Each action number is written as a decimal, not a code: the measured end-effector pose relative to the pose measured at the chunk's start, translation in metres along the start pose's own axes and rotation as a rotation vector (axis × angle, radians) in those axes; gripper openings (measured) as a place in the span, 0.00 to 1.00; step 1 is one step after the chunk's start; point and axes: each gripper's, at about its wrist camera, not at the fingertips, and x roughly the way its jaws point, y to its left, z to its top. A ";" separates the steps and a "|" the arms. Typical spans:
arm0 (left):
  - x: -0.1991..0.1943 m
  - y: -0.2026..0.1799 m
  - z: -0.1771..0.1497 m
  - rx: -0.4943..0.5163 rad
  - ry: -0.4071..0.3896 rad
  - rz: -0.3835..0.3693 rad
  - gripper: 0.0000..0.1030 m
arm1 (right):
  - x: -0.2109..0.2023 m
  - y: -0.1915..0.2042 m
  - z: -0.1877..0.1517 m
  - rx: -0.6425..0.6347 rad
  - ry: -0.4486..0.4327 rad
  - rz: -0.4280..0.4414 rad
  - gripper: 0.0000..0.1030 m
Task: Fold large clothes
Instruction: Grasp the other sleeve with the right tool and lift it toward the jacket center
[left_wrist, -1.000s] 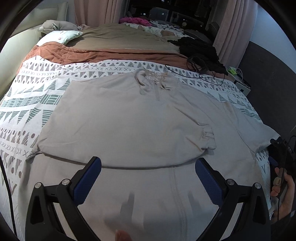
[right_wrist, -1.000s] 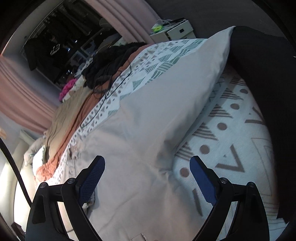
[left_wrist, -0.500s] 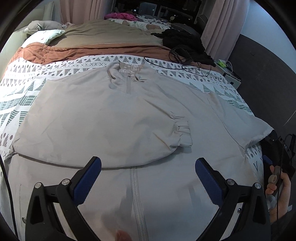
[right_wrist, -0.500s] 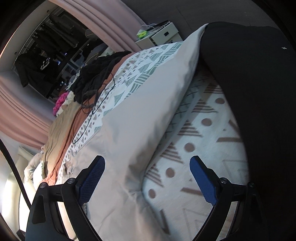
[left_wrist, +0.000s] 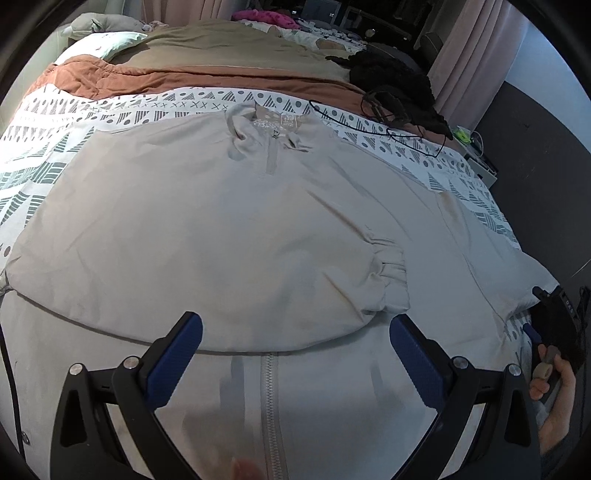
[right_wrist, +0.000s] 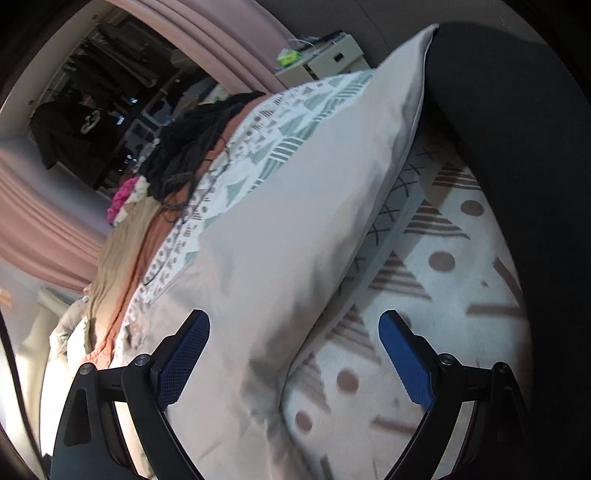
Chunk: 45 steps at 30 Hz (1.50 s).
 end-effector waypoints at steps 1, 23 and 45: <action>0.005 0.001 -0.002 0.003 0.010 0.010 1.00 | 0.008 -0.001 0.006 0.006 0.014 -0.022 0.90; 0.044 0.025 -0.005 -0.051 0.084 -0.020 1.00 | 0.006 0.037 0.055 -0.193 -0.077 0.306 0.48; 0.029 0.040 -0.001 -0.110 0.066 -0.126 1.00 | 0.003 0.115 -0.069 -0.287 0.114 0.405 0.48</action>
